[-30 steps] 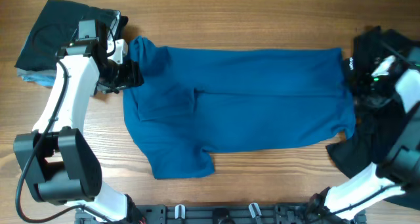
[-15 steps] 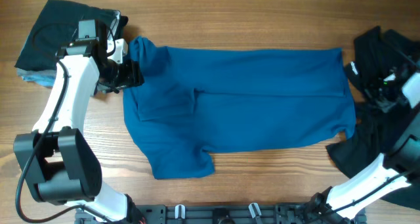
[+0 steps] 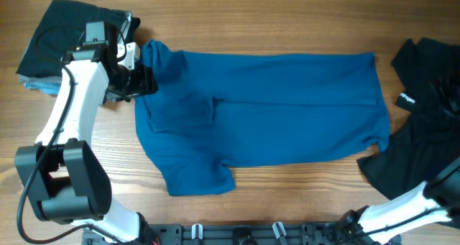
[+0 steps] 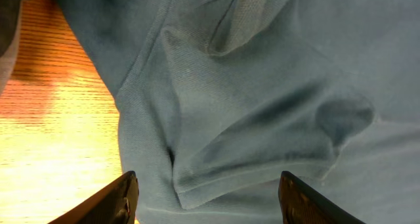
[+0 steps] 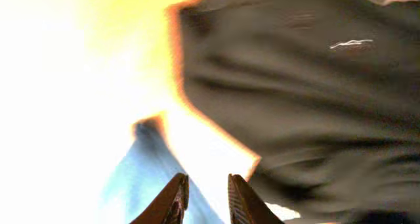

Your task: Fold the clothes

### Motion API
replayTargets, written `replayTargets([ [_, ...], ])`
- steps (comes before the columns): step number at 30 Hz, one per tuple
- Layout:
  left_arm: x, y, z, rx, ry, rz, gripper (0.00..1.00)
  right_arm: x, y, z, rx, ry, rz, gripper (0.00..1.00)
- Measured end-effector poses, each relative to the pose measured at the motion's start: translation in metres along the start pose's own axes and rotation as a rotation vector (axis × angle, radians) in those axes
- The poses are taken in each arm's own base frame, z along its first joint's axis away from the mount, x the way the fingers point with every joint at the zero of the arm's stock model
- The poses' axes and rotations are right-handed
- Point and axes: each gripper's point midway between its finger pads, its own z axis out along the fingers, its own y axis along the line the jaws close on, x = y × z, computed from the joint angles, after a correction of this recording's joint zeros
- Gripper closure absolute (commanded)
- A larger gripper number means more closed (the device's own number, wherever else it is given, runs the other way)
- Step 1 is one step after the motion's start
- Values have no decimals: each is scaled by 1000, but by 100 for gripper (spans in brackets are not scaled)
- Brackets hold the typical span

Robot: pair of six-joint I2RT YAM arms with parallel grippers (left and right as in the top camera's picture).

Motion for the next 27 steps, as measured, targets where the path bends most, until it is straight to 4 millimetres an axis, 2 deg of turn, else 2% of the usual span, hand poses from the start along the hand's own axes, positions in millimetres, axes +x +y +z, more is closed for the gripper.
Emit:
replayTargets([
  [2, 1, -2, 0, 14, 3, -1, 23, 17, 33, 1, -28, 56, -55, 49],
  [3, 2, -3, 0, 17, 10, -1, 23, 27, 45, 4, -31, 88, -69, 49],
  [4, 7, -3, 0, 21, 28, -8, 22, 48, 63, 14, -34, 151, -103, 53],
  [6, 14, -4, -1, 22, 57, -13, 23, 83, 85, 31, -34, 243, -157, 71],
  [7, 18, -4, -1, 25, 71, -17, 24, 111, 98, 44, -28, 310, -200, 82],
  [8, 19, -5, -2, 27, 74, -18, 25, 133, 105, 55, -14, 358, -238, 87],
  [10, 18, -6, -8, 29, 57, -14, 24, 169, 103, 78, 51, 436, -275, 92],
  [12, 16, -8, -15, 32, 31, -7, 23, 191, 93, 98, 114, 480, -280, 95],
  [15, 9, -13, -36, 37, -46, 11, 23, 199, 76, 117, 165, 498, -254, 96],
  [19, 7, -16, -51, 41, -92, 23, 24, 191, 61, 112, 226, 489, -181, 96],
  [21, 7, -16, -51, 40, -95, 23, 24, 179, 41, 103, 324, 467, -145, 96],
  [24, -4, -15, -52, 28, -139, 32, 29, 147, 4, 87, 422, 397, -78, 92],
  [27, -31, -16, -54, 30, -249, 58, 41, 125, -15, 81, 416, 346, -68, 90],
])
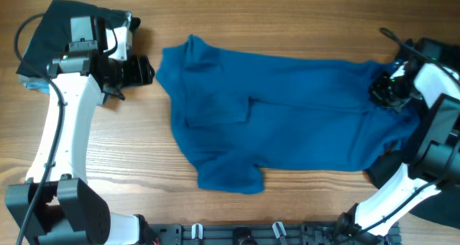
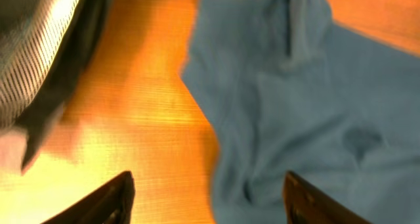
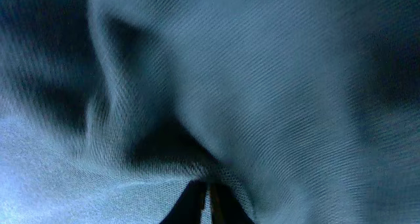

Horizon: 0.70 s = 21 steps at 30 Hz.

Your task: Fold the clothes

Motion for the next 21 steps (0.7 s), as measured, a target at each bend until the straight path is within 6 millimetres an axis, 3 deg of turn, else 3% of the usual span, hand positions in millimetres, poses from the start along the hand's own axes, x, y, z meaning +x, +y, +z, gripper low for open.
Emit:
replayTargets([
  [3, -11, 3, 16, 5, -45, 11, 41, -2, -4, -1, 4, -6, -23, 90],
  [7, 1, 2, 69, 78, 24, 4, 31, -2, -4, -1, 4, -5, -37, 87],
  [10, 8, -7, 103, 151, 63, 11, 36, -2, -3, -1, 4, -3, -38, 87],
  [12, 13, -19, 128, 198, 86, 31, 48, -1, -3, -1, 5, -1, -39, 87],
  [13, 19, -25, 140, 216, 109, 44, 72, -1, -3, -1, 5, -1, -39, 87],
  [15, 31, -33, 157, 235, 150, 52, 95, -1, -3, -1, 6, 2, -42, 87],
  [17, 39, -32, 166, 218, 178, 40, 96, 0, -3, -1, 7, 5, -45, 87],
  [21, 45, -5, 162, 19, 221, -129, 96, 1, -4, -1, 9, 11, -49, 87],
])
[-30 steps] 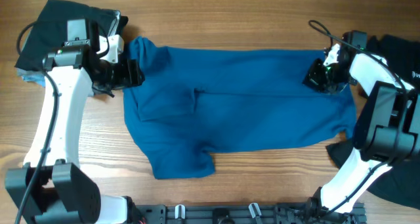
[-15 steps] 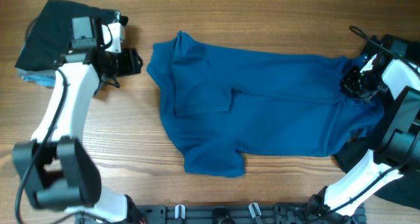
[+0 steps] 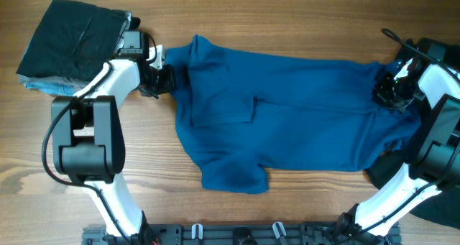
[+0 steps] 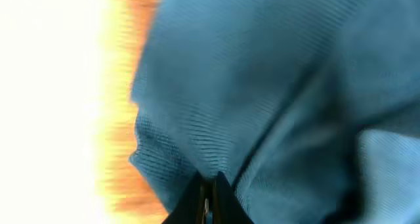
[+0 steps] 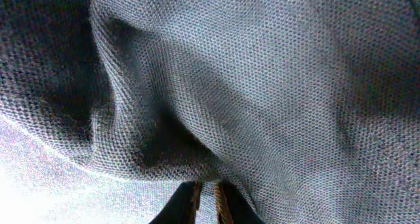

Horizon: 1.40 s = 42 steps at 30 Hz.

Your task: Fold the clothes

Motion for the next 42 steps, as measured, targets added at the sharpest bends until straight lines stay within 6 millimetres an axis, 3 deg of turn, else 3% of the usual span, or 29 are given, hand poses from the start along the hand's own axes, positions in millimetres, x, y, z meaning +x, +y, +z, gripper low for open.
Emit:
replayTargets([
  [6, 2, 38, -13, -176, -16, -178, 96, 6, -1, -2, 5, 21, -20, 82],
  [7, 4, 43, -16, -198, -13, -200, 87, 9, -2, -3, 6, 29, -23, 75],
  [8, 7, 49, -19, -223, -4, -220, 65, 11, -2, -5, 6, 31, -29, 68],
  [9, 8, 55, -22, -245, -6, -237, 57, 13, -2, -8, 6, 31, -37, 62],
  [12, -2, 67, -37, -261, -56, -270, 50, 9, 4, -29, -14, -18, -52, 59],
  [13, -8, 65, -43, -241, -81, -262, 55, 7, 8, -37, -26, -41, -58, 59],
  [14, -22, 54, -50, -184, -133, -234, 75, 4, 12, -48, -44, -67, -64, 59],
  [16, -48, 22, -69, -59, -242, -161, 96, 2, 17, -61, -63, -99, -71, 60],
  [19, -72, -18, -83, 75, -346, -56, 96, 3, 21, -63, -85, -96, -73, 65],
  [21, -76, -45, -79, 137, -367, 24, 96, 4, 24, -63, -102, -91, -74, 65],
  [22, -75, -52, -75, 149, -361, 46, 96, 5, 25, -63, -109, -89, -74, 65],
  [23, -67, -64, -58, 163, -325, 92, 96, 5, 25, -63, -111, -88, -74, 65],
  [25, -56, -68, -30, 160, -265, 125, 96, 6, 26, -63, -114, -85, -73, 65],
  [28, -38, -54, 18, 130, -166, 122, 96, 7, 26, -63, -115, -80, -73, 65],
  [34, -58, -15, 11, 63, -211, 0, 96, 10, 25, -63, -113, -68, -70, 65],
  [37, -67, 18, 2, 27, -228, -90, 82, 10, 25, -63, -113, -69, -75, 65],
  [38, -69, 27, -2, 22, -233, -113, 69, 10, 28, -63, -124, -68, -97, 66],
  [39, -70, 34, -6, 25, -236, -128, 63, 12, 38, -63, -160, -67, -160, 65],
  [42, -69, 26, -11, 49, -233, -106, 53, 17, 62, -62, -207, -70, -261, 65],
])
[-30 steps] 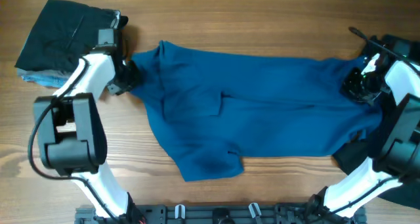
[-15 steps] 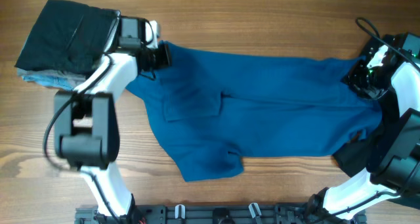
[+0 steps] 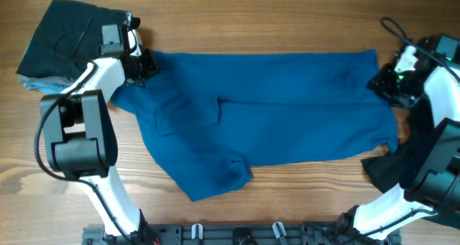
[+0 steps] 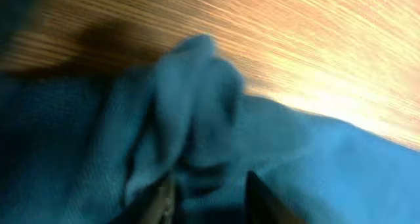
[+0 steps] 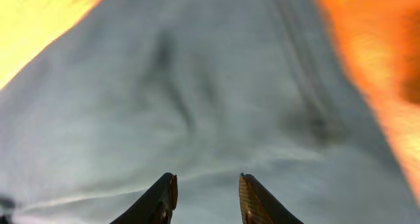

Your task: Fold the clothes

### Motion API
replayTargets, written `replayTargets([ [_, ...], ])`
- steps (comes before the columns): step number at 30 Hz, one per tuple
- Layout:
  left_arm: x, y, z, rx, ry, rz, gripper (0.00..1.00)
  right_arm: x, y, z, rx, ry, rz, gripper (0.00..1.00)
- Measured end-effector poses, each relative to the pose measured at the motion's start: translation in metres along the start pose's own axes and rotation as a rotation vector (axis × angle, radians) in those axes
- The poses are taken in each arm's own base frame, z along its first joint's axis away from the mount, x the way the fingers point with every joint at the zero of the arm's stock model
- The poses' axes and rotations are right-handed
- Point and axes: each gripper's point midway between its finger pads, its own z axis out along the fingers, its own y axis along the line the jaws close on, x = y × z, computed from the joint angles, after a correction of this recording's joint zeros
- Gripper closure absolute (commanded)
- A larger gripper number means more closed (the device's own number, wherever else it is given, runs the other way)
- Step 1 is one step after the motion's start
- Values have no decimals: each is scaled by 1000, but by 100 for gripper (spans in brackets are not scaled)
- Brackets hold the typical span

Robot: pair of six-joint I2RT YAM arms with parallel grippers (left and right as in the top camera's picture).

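A blue shirt lies spread across the middle of the wooden table, its top edge stretched nearly straight. My left gripper is at the shirt's top left corner. In the left wrist view the left gripper is open, with a bunched fold of the blue cloth just ahead of and between its fingers. My right gripper is at the top right corner. In the right wrist view the right gripper is open just above flat shirt fabric.
A stack of folded dark clothes lies at the back left, beside my left arm. A loose black garment lies heaped at the right edge. A rack of fixtures runs along the table's front edge.
Both grippers were shut on the shirt's upper corners and are now open. The shirt has shifted left and lies stretched flatter, its top edge straighter, and the lower left sleeve has moved.
First my left gripper was open at the shirt's left end and the right arm was low over the black garment. Then the shirt lay further right with the right gripper shut on its right corner. Then the left shut on the left corner. Now both are open.
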Motion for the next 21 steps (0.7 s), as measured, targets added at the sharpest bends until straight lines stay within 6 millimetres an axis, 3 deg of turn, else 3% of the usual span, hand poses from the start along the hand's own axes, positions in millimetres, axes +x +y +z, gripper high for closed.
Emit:
replayTargets([
  [1, 1, -3, -3, 3, 2, 4, 51, 2, 8, 3, -7, 7, -28, 65],
  [4, -3, -13, -23, 17, -16, 20, 45, 7, 36, 12, -20, 23, -109, 85],
  [6, -7, -21, -46, 26, -36, 29, 44, 8, 43, 18, 4, 22, -106, 86],
  [9, -4, -31, -84, 28, -41, 34, 37, 5, 34, 30, 49, 25, -61, 82],
  [12, 19, -33, -120, 11, 21, 43, 36, 9, 16, 39, 73, 56, 6, 77],
  [15, 63, -23, -138, -44, 185, 19, 55, 14, 3, 32, 76, 77, 61, 75],
  [16, 77, -18, -142, -62, 240, 8, 55, 16, 0, 28, 75, 85, 77, 73],
  [18, 97, -12, -147, -89, 324, -9, 57, 25, -6, 11, 78, 104, 119, 67],
  [21, 113, -9, -153, -109, 388, -25, 57, 37, -7, -23, 83, 108, 173, 57],
])
